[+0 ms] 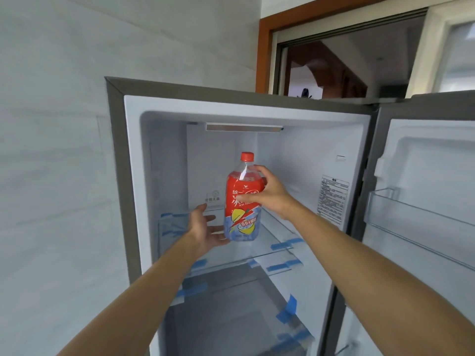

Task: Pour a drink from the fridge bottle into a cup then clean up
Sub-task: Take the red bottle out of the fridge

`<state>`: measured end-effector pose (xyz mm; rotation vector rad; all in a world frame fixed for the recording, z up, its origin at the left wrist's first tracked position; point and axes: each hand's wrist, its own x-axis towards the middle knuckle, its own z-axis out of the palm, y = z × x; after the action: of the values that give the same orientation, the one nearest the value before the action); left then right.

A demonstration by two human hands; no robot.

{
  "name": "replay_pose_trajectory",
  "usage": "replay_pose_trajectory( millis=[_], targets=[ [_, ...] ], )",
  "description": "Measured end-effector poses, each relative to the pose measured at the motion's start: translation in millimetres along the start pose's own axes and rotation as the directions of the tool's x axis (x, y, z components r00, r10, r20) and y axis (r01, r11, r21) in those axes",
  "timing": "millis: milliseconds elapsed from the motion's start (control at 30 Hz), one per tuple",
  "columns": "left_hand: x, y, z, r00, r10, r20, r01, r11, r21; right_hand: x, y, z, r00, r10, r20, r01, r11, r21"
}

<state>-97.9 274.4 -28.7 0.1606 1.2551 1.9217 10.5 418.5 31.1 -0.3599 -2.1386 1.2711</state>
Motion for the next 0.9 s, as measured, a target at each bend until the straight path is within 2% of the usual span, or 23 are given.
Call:
replay_pose_trajectory(
  millis=[400, 900],
  targets=[
    [-53.4, -13.5, 2.1, 0.994, -0.083, 0.078, 0.084, 0.996, -0.017, -67.0, -36.8, -13.8, 0.998, 0.053, -0.040, -0.054, 0.998, -0.023],
    [-157.6, -46.1, 8.8, 0.994, -0.079, 0.081, 0.078, 0.997, 0.012, -169.4, -73.9, -26.0, 0.995, 0.061, -0.078, -0.063, 0.997, -0.033]
  ],
)
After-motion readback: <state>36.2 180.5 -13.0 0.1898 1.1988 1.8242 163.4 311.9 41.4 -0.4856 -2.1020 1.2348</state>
